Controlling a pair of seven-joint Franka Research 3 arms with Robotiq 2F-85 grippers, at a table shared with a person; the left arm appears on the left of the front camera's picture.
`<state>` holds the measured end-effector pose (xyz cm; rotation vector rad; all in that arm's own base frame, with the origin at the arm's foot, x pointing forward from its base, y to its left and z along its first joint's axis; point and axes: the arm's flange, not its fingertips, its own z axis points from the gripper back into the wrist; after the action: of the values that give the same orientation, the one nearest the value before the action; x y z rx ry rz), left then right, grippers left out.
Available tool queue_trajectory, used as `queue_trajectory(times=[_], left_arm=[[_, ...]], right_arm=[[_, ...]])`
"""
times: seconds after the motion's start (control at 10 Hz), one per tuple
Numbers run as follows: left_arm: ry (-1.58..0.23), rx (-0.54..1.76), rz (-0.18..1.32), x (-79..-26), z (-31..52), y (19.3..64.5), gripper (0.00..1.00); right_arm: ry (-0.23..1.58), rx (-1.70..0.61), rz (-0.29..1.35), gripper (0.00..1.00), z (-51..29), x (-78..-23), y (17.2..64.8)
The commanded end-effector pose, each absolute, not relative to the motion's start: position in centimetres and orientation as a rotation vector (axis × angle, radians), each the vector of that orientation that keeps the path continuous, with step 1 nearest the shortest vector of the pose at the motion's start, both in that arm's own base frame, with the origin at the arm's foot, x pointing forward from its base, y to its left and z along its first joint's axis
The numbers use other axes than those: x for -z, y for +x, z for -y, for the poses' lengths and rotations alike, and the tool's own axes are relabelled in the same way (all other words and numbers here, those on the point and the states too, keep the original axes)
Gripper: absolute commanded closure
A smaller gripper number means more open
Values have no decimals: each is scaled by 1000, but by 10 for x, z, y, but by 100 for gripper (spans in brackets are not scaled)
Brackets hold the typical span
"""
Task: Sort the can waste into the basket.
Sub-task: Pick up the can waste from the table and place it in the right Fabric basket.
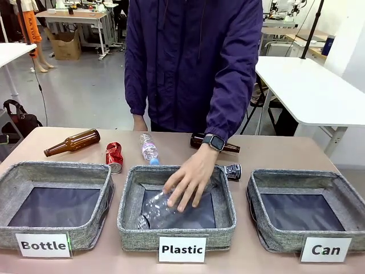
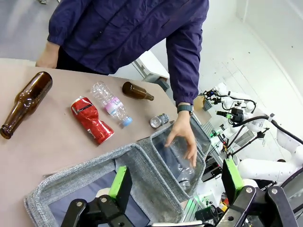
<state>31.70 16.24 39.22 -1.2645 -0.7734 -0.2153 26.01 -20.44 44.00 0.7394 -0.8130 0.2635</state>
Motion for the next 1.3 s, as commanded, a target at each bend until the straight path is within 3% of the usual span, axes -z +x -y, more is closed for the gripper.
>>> queue_trajectory(times=[0.0, 0.8, 1.0, 1.2], left_arm=[[-1275, 221, 793, -394, -162, 317, 0], [-1275, 221, 793, -394, -162, 317, 0], [-1275, 221, 793, -394, -162, 317, 0], [-1275, 221, 793, -394, -162, 317, 0]], right_arm=[[735, -264, 815, 0, 205, -442, 260], [739, -264, 813, 0, 204, -440, 260], [656, -355, 861, 0, 173, -456, 268], [541, -595, 885, 0, 107, -478, 285]])
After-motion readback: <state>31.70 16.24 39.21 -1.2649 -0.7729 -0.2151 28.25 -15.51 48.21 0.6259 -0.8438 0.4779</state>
